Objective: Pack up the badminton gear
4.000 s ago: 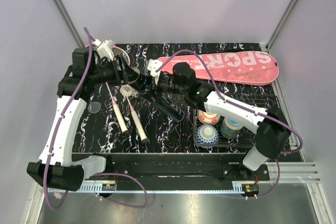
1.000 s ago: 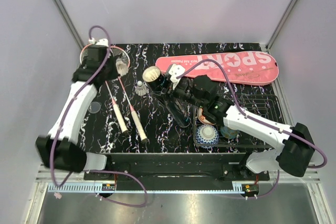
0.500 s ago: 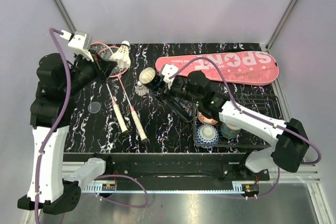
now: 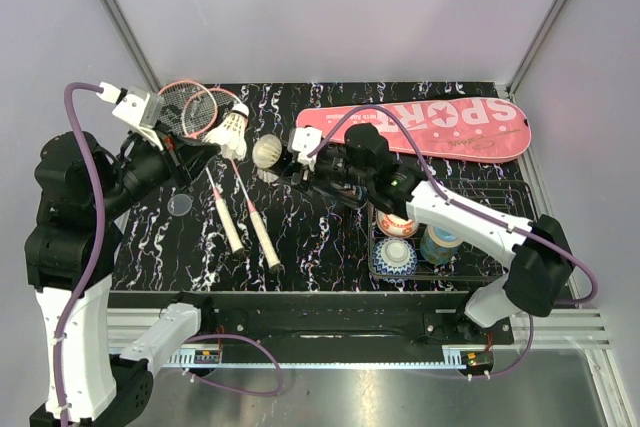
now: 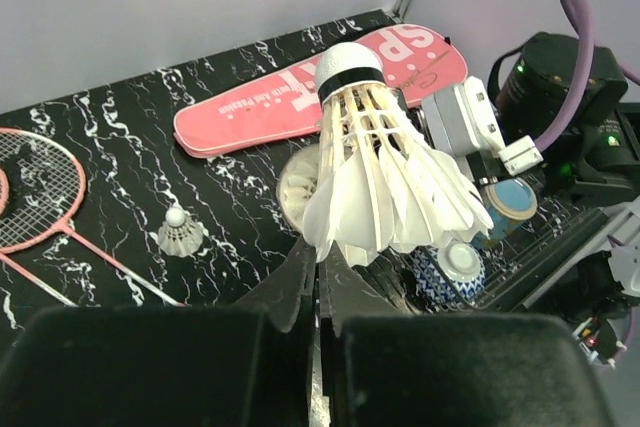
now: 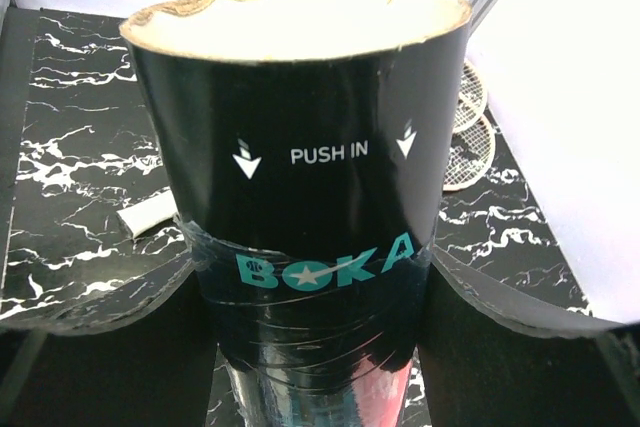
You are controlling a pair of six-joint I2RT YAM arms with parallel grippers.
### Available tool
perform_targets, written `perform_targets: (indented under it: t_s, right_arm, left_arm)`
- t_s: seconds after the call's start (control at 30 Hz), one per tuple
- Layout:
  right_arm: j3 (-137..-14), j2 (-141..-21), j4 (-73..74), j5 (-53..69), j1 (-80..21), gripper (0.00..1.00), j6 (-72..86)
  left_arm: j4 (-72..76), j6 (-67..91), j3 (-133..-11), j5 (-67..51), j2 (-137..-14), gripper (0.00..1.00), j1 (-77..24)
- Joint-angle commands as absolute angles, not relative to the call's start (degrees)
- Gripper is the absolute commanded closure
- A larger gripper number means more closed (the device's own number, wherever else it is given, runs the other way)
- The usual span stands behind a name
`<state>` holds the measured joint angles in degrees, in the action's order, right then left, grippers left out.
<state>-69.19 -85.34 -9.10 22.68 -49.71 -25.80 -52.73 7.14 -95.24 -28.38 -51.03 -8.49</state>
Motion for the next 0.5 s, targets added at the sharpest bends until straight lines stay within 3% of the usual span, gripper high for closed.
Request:
perform_targets:
  t_s: [0.0, 0.27, 0.47]
  right_arm:
    - [-75.14, -86.74, -9.94, 25.05, -49.22, 0.67, -31.2]
    - [-76.64, -86.31, -7.38, 24.35, -49.22, 0.67, -37.34]
    - [-76.37, -86.39, -7.21, 19.87, -49.22, 0.66, -46.65]
  left_arm:
    - [-53.0, 8.17, -95.28, -31.2, -50.36, 1.0, -8.44]
    - [-55.63, 8.08, -92.82, -28.48, -50.71, 1.0, -9.58]
    - [-56.86, 9.23, -89.39, -32.78, -50.97, 1.0, -9.49]
